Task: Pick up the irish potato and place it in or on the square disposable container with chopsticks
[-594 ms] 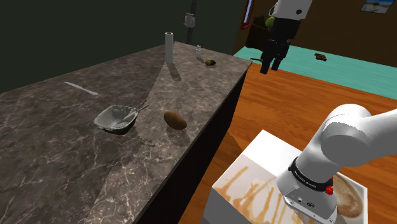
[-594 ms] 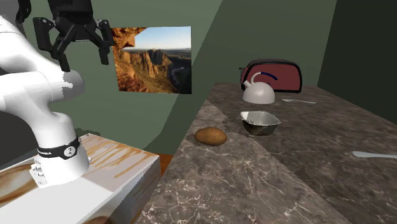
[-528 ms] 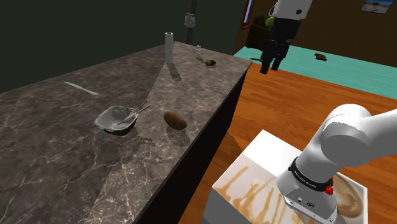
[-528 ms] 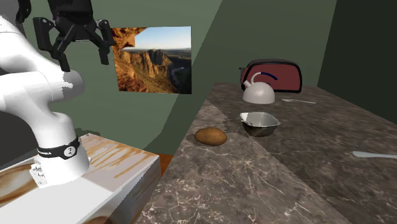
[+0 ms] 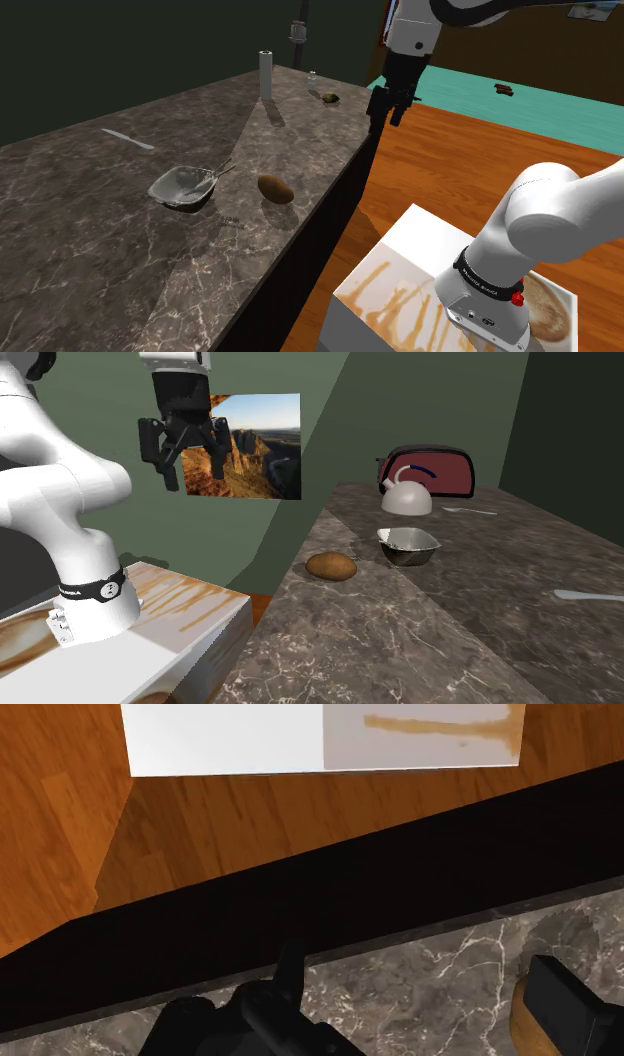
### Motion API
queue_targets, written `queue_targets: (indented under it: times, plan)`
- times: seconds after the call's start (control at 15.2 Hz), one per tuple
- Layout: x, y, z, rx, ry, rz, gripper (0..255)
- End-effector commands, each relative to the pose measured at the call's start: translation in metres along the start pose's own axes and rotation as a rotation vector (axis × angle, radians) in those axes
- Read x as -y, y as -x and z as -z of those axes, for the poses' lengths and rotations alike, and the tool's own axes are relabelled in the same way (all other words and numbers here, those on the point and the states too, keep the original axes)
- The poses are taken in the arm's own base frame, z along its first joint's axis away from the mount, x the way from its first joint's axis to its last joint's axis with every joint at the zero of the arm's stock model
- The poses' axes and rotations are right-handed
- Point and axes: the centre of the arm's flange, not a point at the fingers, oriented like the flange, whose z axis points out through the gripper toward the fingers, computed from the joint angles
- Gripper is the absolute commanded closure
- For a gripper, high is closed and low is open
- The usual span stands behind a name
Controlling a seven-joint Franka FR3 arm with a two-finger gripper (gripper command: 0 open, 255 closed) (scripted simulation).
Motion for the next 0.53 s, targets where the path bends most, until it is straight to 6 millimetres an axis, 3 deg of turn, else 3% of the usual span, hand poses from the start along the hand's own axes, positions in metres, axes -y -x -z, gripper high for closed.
queue_targets:
  times: [0.0,0.46]
  plan:
    - [0.02,-0.012,-0.014,-0.013,0.013,0.002,0]
    - [0.087,-0.057,-0.063,-0.052,0.06,0.011,0]
